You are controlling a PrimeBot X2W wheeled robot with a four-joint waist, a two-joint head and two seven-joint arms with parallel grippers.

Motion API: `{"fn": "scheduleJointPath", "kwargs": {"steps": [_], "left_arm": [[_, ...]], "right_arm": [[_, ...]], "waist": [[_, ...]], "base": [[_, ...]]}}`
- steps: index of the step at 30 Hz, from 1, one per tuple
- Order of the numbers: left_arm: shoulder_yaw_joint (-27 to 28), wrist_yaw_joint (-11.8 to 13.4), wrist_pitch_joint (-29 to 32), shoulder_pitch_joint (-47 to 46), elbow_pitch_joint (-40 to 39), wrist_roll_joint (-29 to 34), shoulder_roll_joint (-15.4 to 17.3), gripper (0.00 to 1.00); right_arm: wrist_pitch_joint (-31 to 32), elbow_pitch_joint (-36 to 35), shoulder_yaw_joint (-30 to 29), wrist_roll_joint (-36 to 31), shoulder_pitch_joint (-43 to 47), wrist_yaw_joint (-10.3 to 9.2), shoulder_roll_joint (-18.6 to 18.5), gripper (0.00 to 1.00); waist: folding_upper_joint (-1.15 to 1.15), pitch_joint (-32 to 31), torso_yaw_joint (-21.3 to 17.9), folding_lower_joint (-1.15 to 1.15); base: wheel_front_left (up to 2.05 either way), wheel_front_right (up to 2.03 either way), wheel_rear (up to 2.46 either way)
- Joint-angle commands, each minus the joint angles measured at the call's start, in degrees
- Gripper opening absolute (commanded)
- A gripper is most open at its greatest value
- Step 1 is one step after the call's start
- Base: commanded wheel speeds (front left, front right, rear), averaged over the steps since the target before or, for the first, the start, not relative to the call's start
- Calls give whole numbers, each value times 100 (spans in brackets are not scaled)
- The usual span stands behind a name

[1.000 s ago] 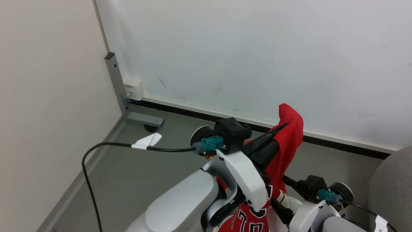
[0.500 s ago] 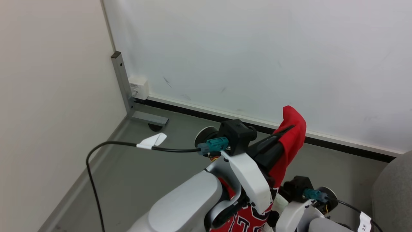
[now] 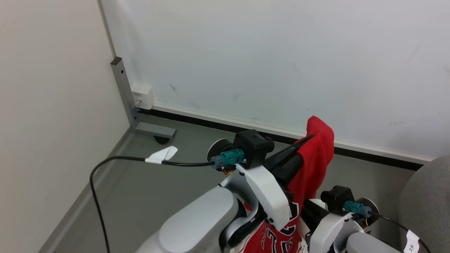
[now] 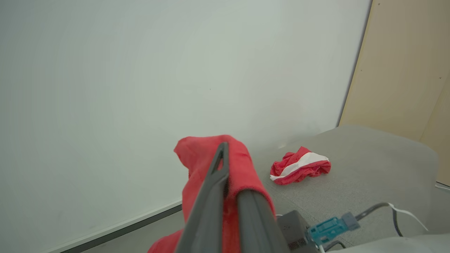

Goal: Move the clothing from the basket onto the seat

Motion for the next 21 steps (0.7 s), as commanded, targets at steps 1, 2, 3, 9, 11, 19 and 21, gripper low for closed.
{"fn": "scheduleJointPath", "kwargs": {"steps": [1,2,3,9,11,19,21], "left_arm": [[14,37,-42,67,81,-70,79,0],[19,41,-58,85,109,-72,95,0],[20,48,-69,103,128,-87,104,0],[23,86,-119,226,255,-113,187,0],[17,102,-127,265,270,-134,203,0],[-11,140,-208,455,330,-148,299,47],[-59,104,-204,478,316,-110,315,100]], "right_arm": [[2,-114,-167,-69,151,-13,-84,0],[2,-179,-261,-98,203,-13,-112,0],[2,-253,-367,-138,265,-14,-145,0],[2,-877,-1187,-504,677,-13,-340,0],[1,-1112,-1556,-656,871,-13,-360,0],[1,-1972,-2809,-1015,1502,-13,-344,0],[1,-2153,-3089,-1059,1619,-13,-356,0]], "waist": [[0,13,-75,0],[0,15,-104,0],[0,16,-131,0],[0,31,-337,0],[0,41,-411,0],[0,110,-762,0],[0,126,-873,0]], "base": [[0,0,0],[0,0,0],[0,0,0],[0,0,0],[0,0,0],[0,0,0],[0,0,0]]}}
